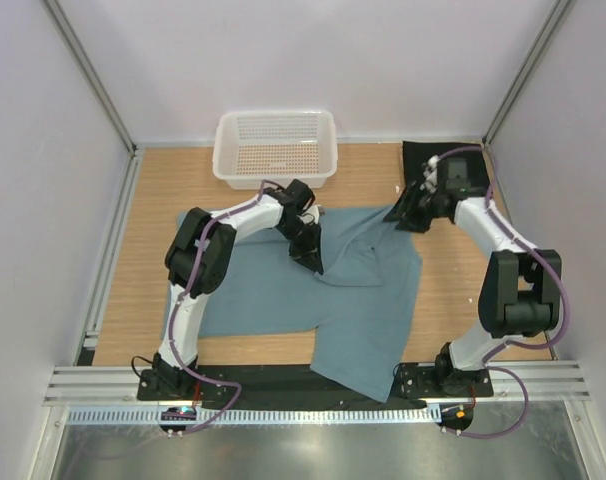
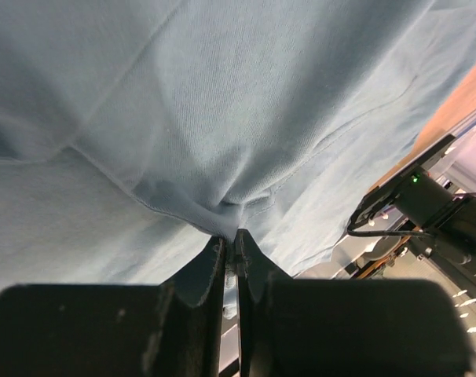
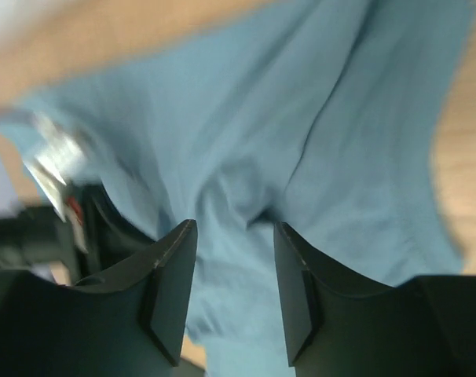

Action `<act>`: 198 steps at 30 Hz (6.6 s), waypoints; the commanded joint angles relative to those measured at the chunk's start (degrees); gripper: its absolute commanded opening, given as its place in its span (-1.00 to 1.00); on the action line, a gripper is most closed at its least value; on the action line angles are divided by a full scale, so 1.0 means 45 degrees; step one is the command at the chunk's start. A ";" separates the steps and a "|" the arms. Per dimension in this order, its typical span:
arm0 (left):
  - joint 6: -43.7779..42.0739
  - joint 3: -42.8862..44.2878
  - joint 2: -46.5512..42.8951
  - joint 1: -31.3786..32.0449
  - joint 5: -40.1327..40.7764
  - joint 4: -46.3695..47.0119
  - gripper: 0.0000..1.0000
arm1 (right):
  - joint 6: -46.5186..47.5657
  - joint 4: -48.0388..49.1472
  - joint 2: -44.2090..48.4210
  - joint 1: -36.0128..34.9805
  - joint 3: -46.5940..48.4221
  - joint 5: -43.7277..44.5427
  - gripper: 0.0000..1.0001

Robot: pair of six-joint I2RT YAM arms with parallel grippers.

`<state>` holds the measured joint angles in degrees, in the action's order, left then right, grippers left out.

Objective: Fold and stack the t-shirts
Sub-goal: Fold the tshirt

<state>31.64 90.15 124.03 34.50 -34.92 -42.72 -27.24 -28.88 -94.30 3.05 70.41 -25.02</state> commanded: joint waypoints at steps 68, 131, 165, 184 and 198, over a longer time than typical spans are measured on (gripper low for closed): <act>0.0001 -0.0091 0.0017 -0.0401 -0.0112 -0.0976 -0.85 | 0.1015 -0.2331 0.2870 -0.1888 -0.6370 -0.2467 -0.97; -0.1015 -0.1984 -0.2640 -0.9796 0.1333 0.0410 -0.51 | 0.0175 -0.0534 -0.5059 0.0123 0.4333 0.2590 -0.22; -0.1112 -0.0873 -0.0296 -1.0772 0.5258 -0.2694 -0.57 | 0.0605 -0.1140 -0.6856 0.0201 0.5992 0.3332 -0.91; -0.1562 -0.1068 -0.1681 -1.0285 0.4362 -0.2460 -0.41 | 0.1367 -0.2273 -0.5160 0.0397 0.5665 0.2243 -0.19; -0.1503 -0.1049 -0.1801 -1.0108 0.4263 -0.2479 -0.45 | 0.0821 -0.1043 -0.2969 -0.0443 0.1033 0.0836 -0.52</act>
<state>26.11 85.36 118.52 -10.96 -16.16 -53.87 -22.79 -36.58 -109.86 0.23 75.46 -18.76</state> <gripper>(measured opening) 0.276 0.251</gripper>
